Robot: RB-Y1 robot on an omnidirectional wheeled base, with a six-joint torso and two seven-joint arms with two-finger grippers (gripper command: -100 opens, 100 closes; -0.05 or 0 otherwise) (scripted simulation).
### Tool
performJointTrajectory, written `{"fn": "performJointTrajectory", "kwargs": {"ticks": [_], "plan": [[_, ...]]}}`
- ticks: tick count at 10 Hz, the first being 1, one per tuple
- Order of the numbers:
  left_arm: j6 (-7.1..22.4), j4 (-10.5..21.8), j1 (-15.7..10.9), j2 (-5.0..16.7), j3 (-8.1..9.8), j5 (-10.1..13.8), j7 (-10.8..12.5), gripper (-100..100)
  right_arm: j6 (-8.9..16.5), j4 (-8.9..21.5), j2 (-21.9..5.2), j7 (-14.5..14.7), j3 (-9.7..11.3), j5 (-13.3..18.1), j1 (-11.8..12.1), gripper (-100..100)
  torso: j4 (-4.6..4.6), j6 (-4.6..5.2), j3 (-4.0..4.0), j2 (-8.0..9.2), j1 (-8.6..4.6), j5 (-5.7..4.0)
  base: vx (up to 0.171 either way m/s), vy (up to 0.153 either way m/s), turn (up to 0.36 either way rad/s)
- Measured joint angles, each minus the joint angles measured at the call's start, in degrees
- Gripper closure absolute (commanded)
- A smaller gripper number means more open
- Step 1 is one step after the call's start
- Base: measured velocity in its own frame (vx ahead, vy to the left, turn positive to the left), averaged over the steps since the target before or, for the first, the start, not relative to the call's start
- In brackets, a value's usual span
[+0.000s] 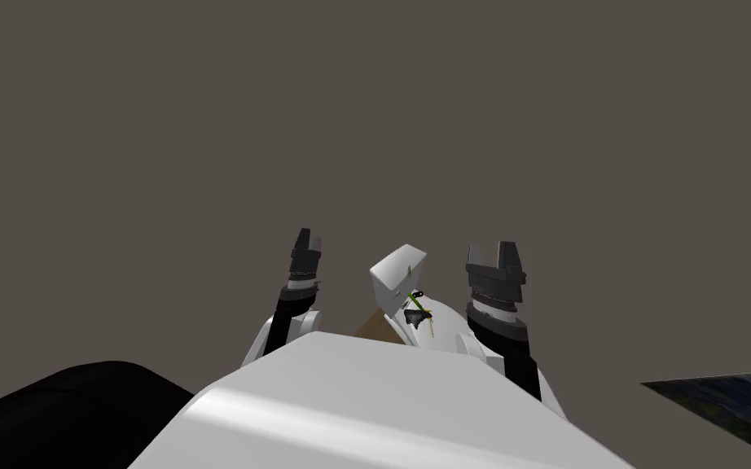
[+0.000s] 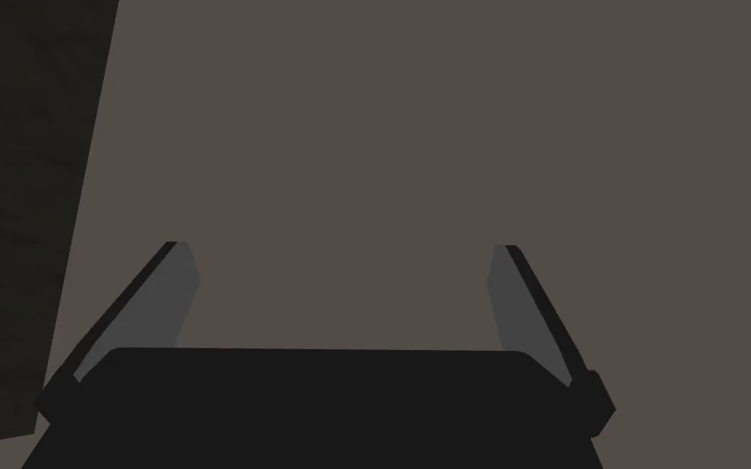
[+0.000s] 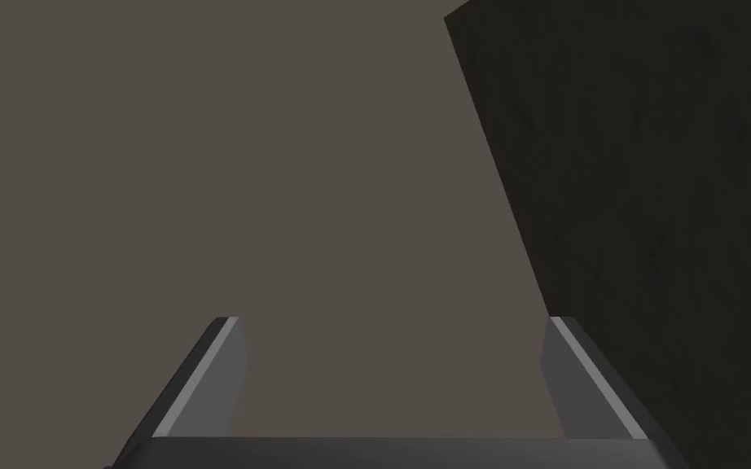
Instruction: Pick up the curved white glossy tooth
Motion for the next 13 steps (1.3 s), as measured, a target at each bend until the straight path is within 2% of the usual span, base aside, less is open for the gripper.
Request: {"fn": "performJointTrajectory", "kwargs": {"ticks": [3, 6, 7, 10, 13], "plan": [[0.0, 0.0, -0.01, 0.0, 0.0, 0.0, 0.0, 0, 0.65, 2.09, -3.99, 1.78, -1.17, 1.05, -0.34, -100, 0.02, -0.01, 0.06, 0.11, -0.02, -0.01, -0.036, 0.003, 0.112], [0.0, 0.0, -0.01, 0.0, 0.0, 0.0, 0.0, 0, 2.49, 5.42, -8.26, 5.9, -2.94, 3.55, -0.75, -100, 0.04, -0.02, 0.1, 0.18, -0.01, 0.0, -0.052, 0.009, 0.181], [0.0, 0.0, -0.01, 0.0, 0.0, 0.0, 0.0, 0, 3.49, 7.13, -9.89, 7.41, -4.15, 4.44, -1.51, -100, 0.04, -0.01, 0.11, 0.19, 0.0, 0.0, -0.044, 0.012, 0.062], [0.0, 0.0, -0.01, 0.0, 0.0, 0.0, 0.0, 0, 5.72, 9.61, -12.56, 11.34, -5.95, 6.99, -1.49, -100, 0.05, -0.02, 0.12, 0.21, -0.01, 0.0, -0.051, 0.007, 0.165], [0.0, 0.0, 0.0, 0.0, 0.0, 0.0, 0.0, 0, 6.61, 12.48, -14.01, 15.62, -7.14, 9.21, -1.2, -100, 0.04, 0.01, 0.09, 0.14, -0.01, 0.0, -0.042, 0.009, 0.144]]}}
